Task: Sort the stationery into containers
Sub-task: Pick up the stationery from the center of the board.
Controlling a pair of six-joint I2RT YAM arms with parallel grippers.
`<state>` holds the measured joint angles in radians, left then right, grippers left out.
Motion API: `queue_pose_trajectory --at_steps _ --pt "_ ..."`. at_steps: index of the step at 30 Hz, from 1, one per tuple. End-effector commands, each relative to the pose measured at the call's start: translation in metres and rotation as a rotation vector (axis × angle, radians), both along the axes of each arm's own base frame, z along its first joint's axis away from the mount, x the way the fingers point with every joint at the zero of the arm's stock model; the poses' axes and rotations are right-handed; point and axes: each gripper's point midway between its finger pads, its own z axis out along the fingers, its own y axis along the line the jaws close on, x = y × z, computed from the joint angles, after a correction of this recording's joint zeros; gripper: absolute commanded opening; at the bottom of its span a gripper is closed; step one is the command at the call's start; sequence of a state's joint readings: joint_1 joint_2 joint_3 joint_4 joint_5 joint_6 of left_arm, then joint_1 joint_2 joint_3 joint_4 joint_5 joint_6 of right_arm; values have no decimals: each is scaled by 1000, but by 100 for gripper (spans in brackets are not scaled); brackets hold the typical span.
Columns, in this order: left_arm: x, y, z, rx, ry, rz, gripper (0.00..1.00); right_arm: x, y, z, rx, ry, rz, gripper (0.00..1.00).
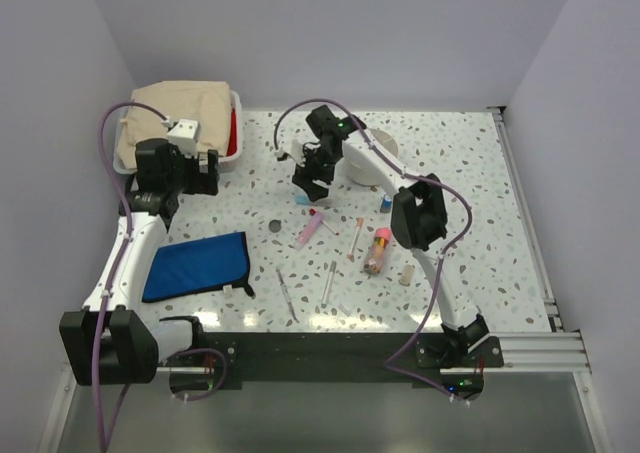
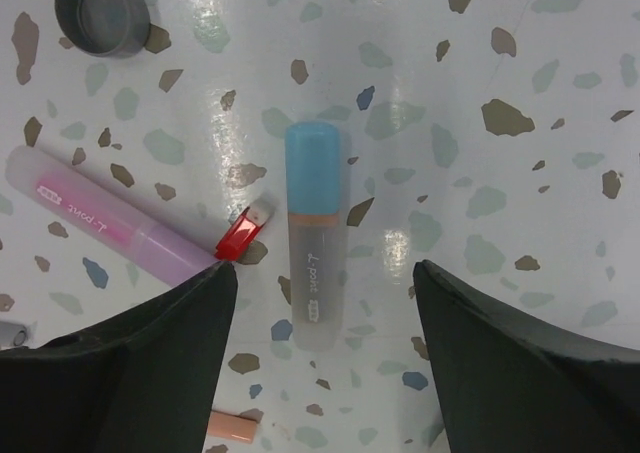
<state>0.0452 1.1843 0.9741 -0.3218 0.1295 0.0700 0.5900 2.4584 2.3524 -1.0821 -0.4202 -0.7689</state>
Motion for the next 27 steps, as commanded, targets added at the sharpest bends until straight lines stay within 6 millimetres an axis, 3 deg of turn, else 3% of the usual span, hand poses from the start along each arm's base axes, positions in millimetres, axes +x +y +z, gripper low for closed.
queue_pose_trajectory --at_steps 1,10,24,27 --pt "-4 -5 -1 -14 -2 -12 98 5 23 2 -13 -79 43 70" --pt "-1 -6 -6 -30 5 -14 98 15 38 -9 -31 -136 7 71" --pt "2 -7 -5 -49 -5 -15 97 24 32 -39 -101 -154 8 70" --pt "4 -7 -4 -49 -8 -15 97 26 32 -44 -105 -150 0 63"
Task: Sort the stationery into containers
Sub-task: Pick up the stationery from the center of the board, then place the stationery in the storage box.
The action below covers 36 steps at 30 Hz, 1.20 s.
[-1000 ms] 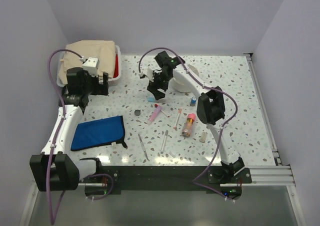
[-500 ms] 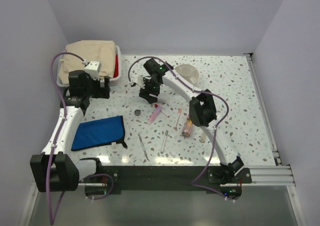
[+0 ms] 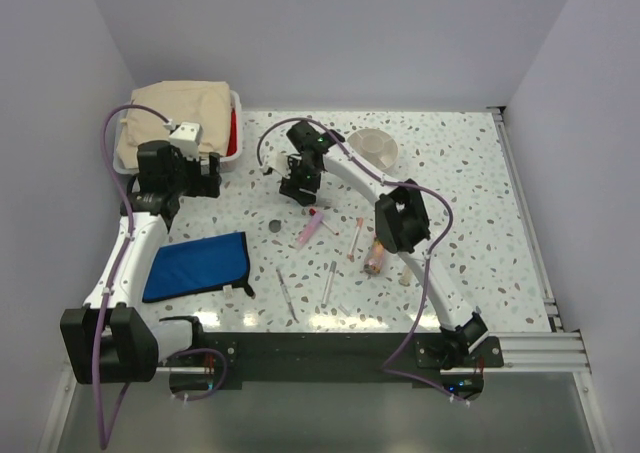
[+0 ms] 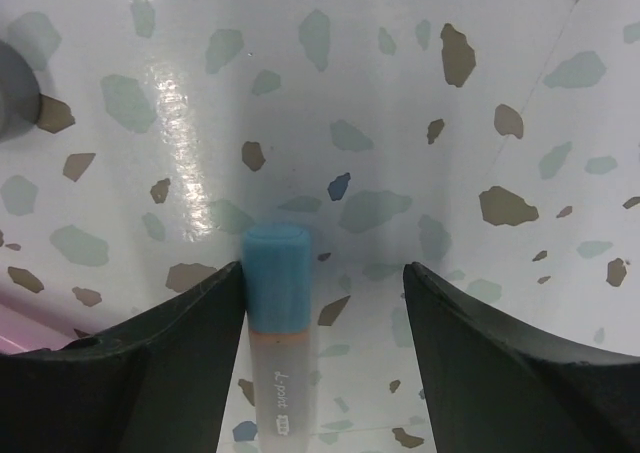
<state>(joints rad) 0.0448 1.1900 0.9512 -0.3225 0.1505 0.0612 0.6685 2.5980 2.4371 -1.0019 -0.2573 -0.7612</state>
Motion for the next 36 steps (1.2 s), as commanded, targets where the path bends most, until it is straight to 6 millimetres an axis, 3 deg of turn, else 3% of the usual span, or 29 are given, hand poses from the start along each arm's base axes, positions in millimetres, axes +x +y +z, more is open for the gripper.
queue_pose_trajectory --at_steps 1,2,3,6,7,10,11,13,14,16,18,19,21,22,26,27,28,29,33,36 --pt "7 -2 7 -30 -34 0 97 11 4 0 0 -40 -9 58" --pt "7 -3 7 -31 -34 -1 97 11 4 -1 -3 -37 -12 53" --pt "7 -3 6 -32 -31 -3 97 10 3 -3 -2 -26 -11 40" --pt "6 -4 5 -36 -27 -9 97 2 3 -4 -6 0 4 16" --pt "5 -5 4 -40 -25 -12 97 0 2 -3 -6 10 7 0" --pt "5 -9 -1 -52 -15 -32 96 4 10 36 63 -39 8 0" --pt "4 -10 -4 -51 -10 -43 96 10 11 74 116 -95 -9 0" --pt "5 -15 -6 -59 -21 -72 94 24 15 115 213 -178 -41 0" --pt "5 -17 -11 -61 -16 -86 93 29 11 165 315 -227 -85 0" --pt "8 -24 -13 -78 -29 -118 89 51 7 209 466 -310 -167 0" --pt "12 -26 -13 -77 -42 -129 89 69 -23 252 619 -319 -369 0" --pt "14 -33 -14 -72 -44 -149 89 88 -32 283 728 -390 -437 0" --pt "21 -34 -9 -42 -70 -157 88 113 -72 306 796 -427 -631 0" --pt "21 -49 -11 -35 -69 -198 88 120 -83 312 802 -460 -669 0" --pt "31 -72 -2 -18 -106 -261 88 150 -141 331 853 -577 -833 0" --pt "34 -76 -3 -17 -106 -269 88 156 -154 309 831 -581 -885 0" --pt "36 -82 -1 -21 -111 -281 88 159 -164 332 898 -663 -897 0" --pt "38 -84 0 -29 -112 -281 88 164 -176 332 907 -704 -919 0" --pt "46 -92 0 -43 -102 -290 88 177 -194 306 899 -671 -1008 0" --pt "52 -91 1 -31 -102 -284 88 181 -192 285 909 -592 -1032 0"
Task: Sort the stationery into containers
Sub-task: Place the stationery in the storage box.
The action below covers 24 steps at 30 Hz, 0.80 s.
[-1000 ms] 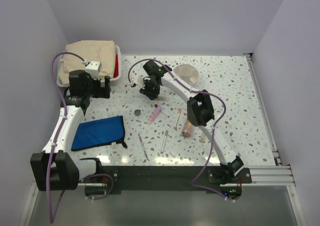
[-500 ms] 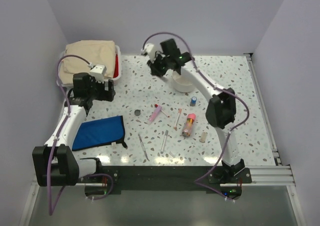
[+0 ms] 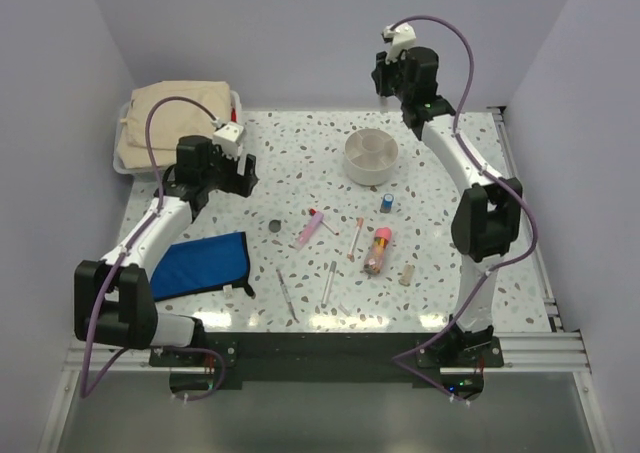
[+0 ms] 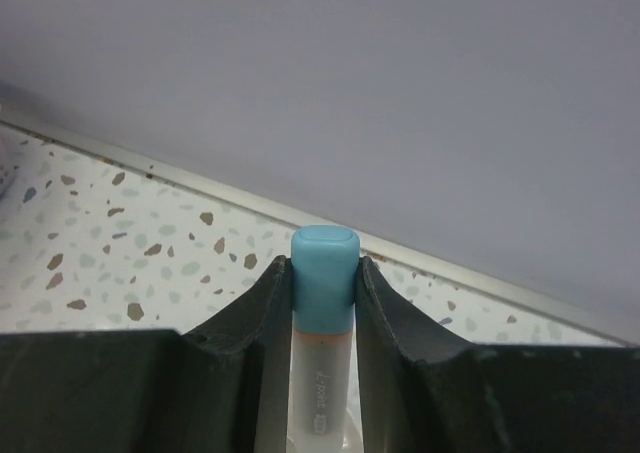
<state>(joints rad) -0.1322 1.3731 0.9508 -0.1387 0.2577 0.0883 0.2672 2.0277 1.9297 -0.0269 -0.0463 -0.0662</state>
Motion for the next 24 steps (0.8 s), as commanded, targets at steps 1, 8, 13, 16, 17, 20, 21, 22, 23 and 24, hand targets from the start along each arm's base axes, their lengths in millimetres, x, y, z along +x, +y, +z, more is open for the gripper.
queue_pose_trajectory --at_steps 1,8,13,16,17,20,21,22,23,24 --pt "24 -3 33 -5 -98 4 88 10 2 -3 113 -8 -22 0" --pt "34 4 24 30 -81 47 88 18 -4 -43 113 74 -31 0" --pt "39 7 23 45 -81 60 88 22 -10 -73 104 140 -33 0" --pt "41 9 23 54 -80 65 89 24 -12 -87 104 162 -38 0" --pt "42 9 24 56 -83 67 89 26 -13 -90 106 166 -41 0" --pt "43 10 23 62 -78 68 89 31 -11 -98 112 168 -39 0" --pt "44 10 23 64 -79 68 89 33 -10 -99 112 168 -37 0" --pt "44 10 22 67 -77 66 89 36 -9 -106 113 176 -35 0" --pt "44 10 20 68 -71 66 89 38 -9 -103 117 168 -35 0" --pt "44 10 19 71 -68 67 89 40 -8 -106 116 171 -35 0"
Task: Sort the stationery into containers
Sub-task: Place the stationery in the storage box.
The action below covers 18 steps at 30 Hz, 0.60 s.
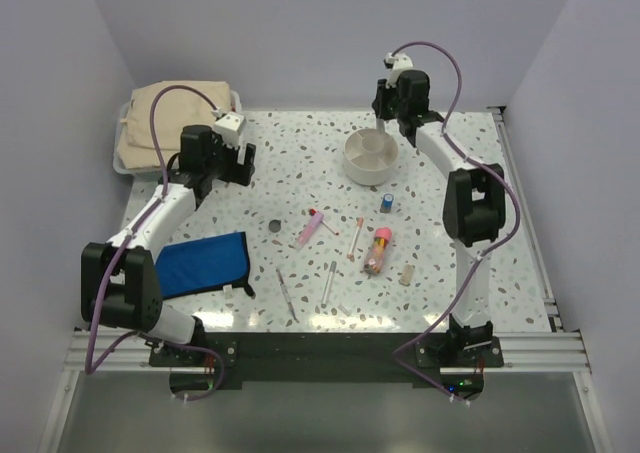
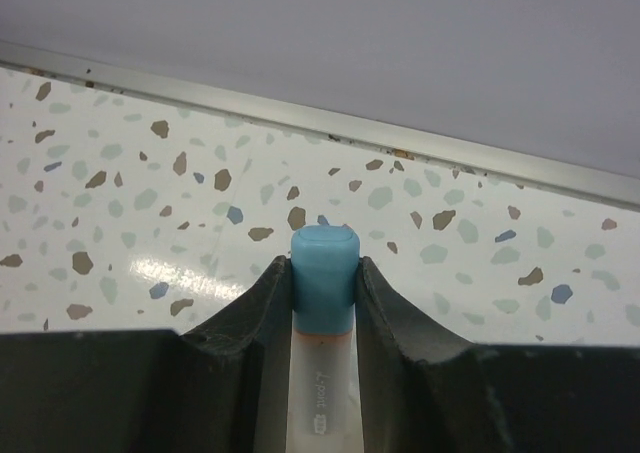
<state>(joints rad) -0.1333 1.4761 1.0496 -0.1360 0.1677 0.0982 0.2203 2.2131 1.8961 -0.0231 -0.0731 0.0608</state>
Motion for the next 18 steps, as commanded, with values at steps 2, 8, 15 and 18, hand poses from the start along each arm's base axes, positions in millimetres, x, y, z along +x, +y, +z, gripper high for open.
queue_pose_trajectory --at_steps 2,8,15,18 --pt "13 -2 17 16 -56 -5 89 17 7 17 41 -74 8 0" --pt "15 0 16 25 -55 -2 89 13 8 7 34 -49 24 13" --pt "12 1 11 31 -55 2 89 -6 8 38 43 -65 39 47" --pt "10 0 9 23 -55 -2 89 -16 4 43 35 -51 36 49"
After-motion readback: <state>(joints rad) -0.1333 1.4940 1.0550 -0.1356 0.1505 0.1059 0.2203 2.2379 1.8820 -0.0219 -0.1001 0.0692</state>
